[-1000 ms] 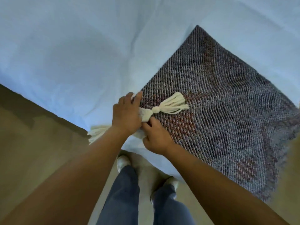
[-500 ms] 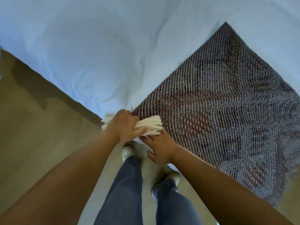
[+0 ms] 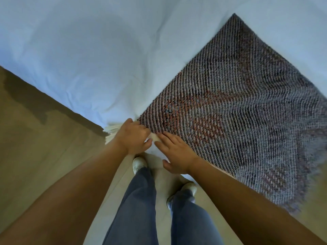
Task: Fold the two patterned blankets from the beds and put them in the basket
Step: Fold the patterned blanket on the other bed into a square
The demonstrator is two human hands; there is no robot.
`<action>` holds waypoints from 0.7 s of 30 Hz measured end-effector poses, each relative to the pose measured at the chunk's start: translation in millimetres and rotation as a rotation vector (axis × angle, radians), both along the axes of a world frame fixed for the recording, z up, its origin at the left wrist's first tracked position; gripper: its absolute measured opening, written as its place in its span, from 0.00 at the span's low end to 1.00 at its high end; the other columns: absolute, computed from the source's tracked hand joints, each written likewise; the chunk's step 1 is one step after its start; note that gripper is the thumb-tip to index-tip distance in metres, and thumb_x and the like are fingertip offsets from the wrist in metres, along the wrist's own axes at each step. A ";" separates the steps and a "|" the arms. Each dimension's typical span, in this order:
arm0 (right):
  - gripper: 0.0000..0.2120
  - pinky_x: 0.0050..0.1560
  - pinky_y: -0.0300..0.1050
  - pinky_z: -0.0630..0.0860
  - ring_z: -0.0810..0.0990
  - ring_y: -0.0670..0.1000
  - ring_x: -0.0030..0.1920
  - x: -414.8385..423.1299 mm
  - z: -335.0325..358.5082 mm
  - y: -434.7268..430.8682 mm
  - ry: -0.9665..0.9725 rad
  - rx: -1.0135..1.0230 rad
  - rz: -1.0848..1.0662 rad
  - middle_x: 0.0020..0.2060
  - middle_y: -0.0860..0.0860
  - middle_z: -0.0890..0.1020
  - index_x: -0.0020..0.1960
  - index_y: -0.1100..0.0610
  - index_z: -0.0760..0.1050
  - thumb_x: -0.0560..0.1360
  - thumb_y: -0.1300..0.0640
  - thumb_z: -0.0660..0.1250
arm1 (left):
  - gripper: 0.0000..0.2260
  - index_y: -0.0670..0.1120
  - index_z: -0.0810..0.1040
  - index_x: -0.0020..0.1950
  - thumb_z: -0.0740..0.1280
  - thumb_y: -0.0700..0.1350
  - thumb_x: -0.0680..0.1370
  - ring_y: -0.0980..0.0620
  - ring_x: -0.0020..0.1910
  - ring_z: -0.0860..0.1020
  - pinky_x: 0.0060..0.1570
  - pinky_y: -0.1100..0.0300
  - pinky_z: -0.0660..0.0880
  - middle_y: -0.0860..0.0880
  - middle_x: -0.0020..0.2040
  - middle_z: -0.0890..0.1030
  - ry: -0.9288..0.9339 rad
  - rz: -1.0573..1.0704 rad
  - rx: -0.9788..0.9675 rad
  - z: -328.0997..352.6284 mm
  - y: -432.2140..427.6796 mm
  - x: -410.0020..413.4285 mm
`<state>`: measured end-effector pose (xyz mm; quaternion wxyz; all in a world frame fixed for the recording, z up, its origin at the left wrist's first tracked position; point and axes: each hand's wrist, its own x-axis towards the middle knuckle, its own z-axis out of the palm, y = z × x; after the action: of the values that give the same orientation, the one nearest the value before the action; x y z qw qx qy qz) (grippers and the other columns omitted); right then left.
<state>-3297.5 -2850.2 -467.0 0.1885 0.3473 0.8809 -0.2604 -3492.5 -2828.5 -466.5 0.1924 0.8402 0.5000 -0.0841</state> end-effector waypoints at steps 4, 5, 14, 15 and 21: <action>0.32 0.73 0.53 0.47 0.51 0.60 0.75 17.3 1.9 -5.2 0.014 0.010 -0.106 0.75 0.60 0.56 0.74 0.59 0.56 0.74 0.48 0.60 | 0.08 0.42 0.79 0.36 0.72 0.46 0.64 0.44 0.30 0.78 0.32 0.57 0.73 0.44 0.31 0.81 -0.057 -0.151 0.062 5.9 11.2 31.2; 0.32 0.73 0.55 0.49 0.54 0.61 0.75 23.6 3.3 -6.9 0.014 0.011 -0.149 0.74 0.61 0.58 0.73 0.59 0.59 0.73 0.49 0.62 | 0.09 0.42 0.79 0.37 0.73 0.46 0.63 0.44 0.31 0.78 0.31 0.57 0.73 0.44 0.32 0.81 -0.067 -0.171 0.054 6.4 11.8 39.2; 0.16 0.33 0.41 0.75 0.78 0.54 0.34 128.6 7.8 -59.4 -0.217 0.305 -0.464 0.35 0.53 0.79 0.38 0.56 0.77 0.54 0.52 0.76 | 0.21 0.47 0.64 0.62 0.65 0.49 0.72 0.46 0.55 0.69 0.50 0.53 0.68 0.46 0.58 0.69 0.069 -0.520 -0.065 -4.2 1.1 130.3; 0.12 0.32 0.42 0.74 0.78 0.54 0.34 138.5 6.6 -66.9 -0.229 0.332 -0.494 0.34 0.53 0.79 0.38 0.56 0.77 0.56 0.55 0.74 | 0.20 0.47 0.63 0.62 0.64 0.48 0.73 0.45 0.55 0.70 0.49 0.53 0.68 0.45 0.58 0.69 0.102 -0.533 -0.054 -5.5 -2.3 138.2; 0.12 0.28 0.42 0.73 0.77 0.55 0.31 152.5 -1.6 -74.7 -0.151 0.395 -0.626 0.32 0.54 0.78 0.36 0.58 0.76 0.64 0.61 0.54 | 0.14 0.44 0.64 0.63 0.58 0.41 0.77 0.42 0.54 0.73 0.48 0.50 0.72 0.43 0.59 0.70 0.283 -0.405 -0.053 -6.5 -11.1 164.8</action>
<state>-3145.0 -2924.9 -468.6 0.0935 0.6474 0.7492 -0.1040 -3327.6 -2839.6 -473.0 0.1216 0.8978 0.3411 -0.2507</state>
